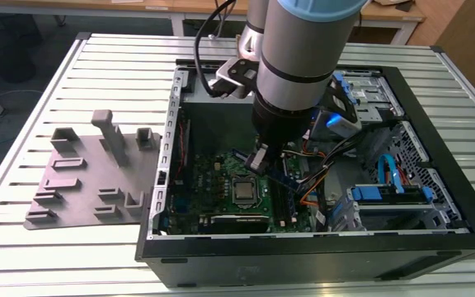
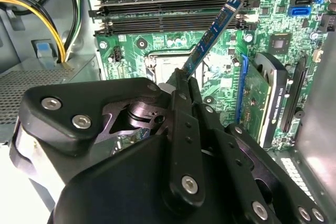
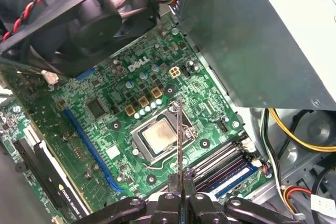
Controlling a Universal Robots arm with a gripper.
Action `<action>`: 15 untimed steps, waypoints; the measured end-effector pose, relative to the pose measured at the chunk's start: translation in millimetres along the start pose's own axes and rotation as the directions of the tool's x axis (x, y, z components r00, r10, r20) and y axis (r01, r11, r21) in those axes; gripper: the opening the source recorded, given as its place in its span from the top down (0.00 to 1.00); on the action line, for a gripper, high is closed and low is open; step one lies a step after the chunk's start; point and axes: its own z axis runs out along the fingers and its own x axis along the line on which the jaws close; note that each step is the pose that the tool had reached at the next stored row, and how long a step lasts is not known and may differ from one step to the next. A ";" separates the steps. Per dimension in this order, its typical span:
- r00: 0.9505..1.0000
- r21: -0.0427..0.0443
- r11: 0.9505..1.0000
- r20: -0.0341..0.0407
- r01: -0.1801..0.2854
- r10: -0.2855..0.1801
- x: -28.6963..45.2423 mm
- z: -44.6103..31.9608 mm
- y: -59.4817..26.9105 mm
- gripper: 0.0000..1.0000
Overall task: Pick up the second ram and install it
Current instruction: 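Insert the second ram into the second slot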
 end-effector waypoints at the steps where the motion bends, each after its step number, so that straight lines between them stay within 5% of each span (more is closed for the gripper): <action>1: 1.000 0.000 1.000 0.000 -0.005 0.005 0.0 0.0 0.0 0.89; 15: 0.997 0.003 0.997 0.003 -0.082 0.082 0.0 0.2 0.0 0.89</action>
